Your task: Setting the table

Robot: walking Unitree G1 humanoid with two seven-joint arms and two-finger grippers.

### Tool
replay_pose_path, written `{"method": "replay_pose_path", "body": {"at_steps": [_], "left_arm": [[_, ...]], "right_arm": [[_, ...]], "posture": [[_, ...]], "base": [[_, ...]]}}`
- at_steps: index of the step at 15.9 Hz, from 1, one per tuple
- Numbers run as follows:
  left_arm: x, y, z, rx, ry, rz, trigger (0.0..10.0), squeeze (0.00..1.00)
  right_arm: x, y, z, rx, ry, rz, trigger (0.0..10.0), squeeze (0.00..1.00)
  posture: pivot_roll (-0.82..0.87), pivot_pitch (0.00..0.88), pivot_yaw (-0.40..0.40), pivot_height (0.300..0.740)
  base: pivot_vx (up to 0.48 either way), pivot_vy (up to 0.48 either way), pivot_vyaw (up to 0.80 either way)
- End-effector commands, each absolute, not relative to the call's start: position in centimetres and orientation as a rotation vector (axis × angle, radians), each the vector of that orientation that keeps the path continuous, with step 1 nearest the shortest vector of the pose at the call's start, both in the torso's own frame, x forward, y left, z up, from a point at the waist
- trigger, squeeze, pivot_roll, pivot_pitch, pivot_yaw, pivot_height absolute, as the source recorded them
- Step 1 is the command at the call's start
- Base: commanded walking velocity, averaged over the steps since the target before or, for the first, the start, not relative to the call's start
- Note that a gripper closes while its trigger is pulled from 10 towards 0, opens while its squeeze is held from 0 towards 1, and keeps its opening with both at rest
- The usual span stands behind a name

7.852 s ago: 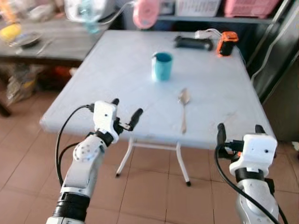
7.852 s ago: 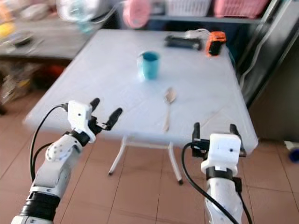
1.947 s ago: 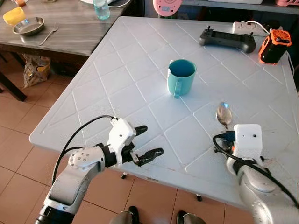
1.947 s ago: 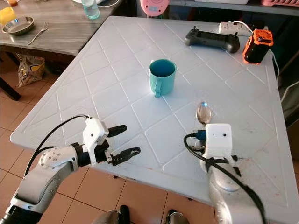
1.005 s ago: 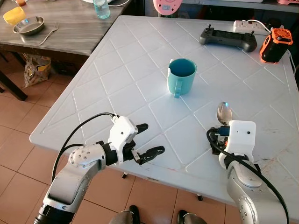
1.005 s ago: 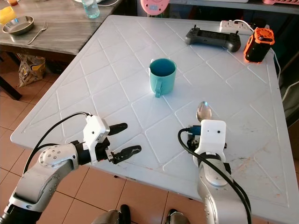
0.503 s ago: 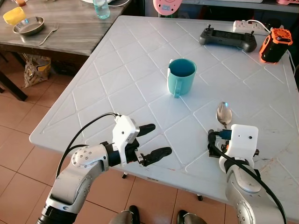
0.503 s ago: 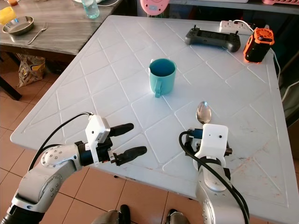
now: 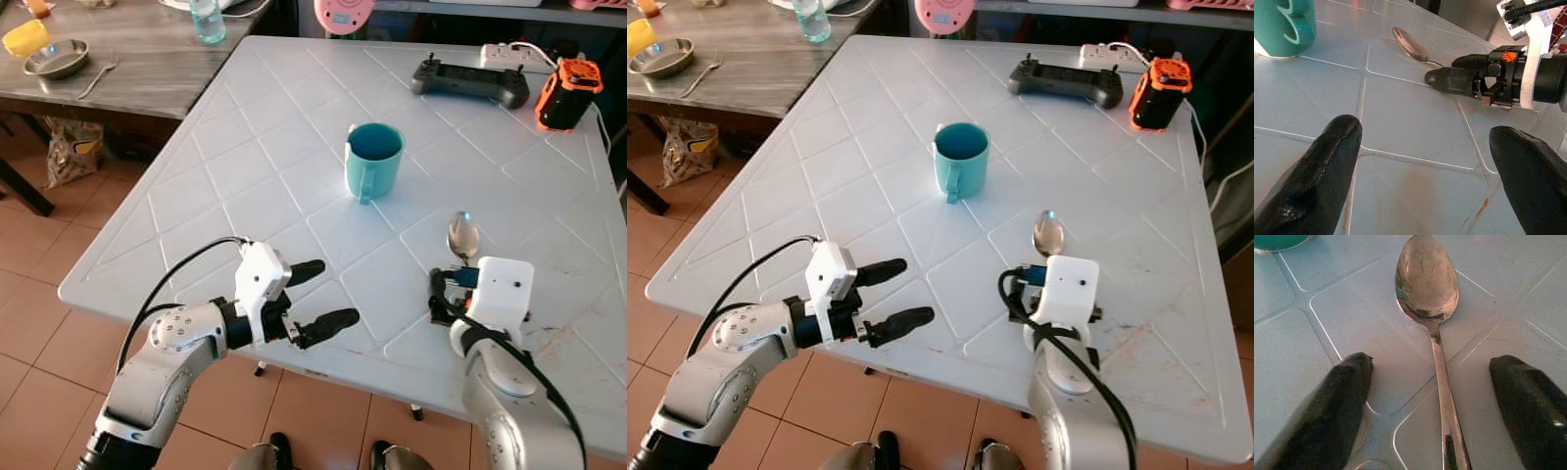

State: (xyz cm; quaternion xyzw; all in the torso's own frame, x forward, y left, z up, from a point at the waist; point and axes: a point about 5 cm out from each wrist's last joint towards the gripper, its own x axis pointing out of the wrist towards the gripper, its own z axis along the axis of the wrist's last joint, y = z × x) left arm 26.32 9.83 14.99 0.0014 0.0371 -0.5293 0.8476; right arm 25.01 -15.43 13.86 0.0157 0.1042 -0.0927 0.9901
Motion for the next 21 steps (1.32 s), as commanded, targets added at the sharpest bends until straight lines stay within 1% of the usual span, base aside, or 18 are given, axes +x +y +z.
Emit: {"method": "replay_pose_path", "body": {"at_steps": [1,7,12,16,21], "left_arm": [[26.3,10.3,14.4,0.008,0.099,-1.114,10.0,0.00],[26.3,10.3,13.8,0.007,0.108,-1.115,10.0,0.00],[26.4,10.4,13.5,0.008,0.112,-1.117,10.0,0.00],[26.3,10.4,13.6,0.012,0.114,-1.116,10.0,0.00],[26.1,10.5,13.8,0.015,0.115,-1.119,10.0,0.00]], "right_arm": [[24.8,-14.5,12.9,0.052,0.255,-0.155,0.0,0.00],[24.8,-14.7,12.6,0.059,0.262,-0.164,0.0,0.00],[25.6,-15.1,12.8,0.064,0.248,-0.158,0.0,0.00],[25.8,-14.8,12.7,0.078,0.248,-0.138,0.0,0.00],[25.2,-14.2,11.9,0.103,0.290,-0.105,0.0,0.00]], "posture": [[0.03,0.214,0.076,0.740],[0.03,0.214,0.078,0.740],[0.03,0.219,0.080,0.740],[0.04,0.219,0.080,0.740],[0.03,0.220,0.080,0.740]], "base": [[0.000,0.000,0.00],[0.000,0.000,0.00],[0.000,0.000,0.00],[0.000,0.000,0.00],[0.000,0.000,0.00]]}}
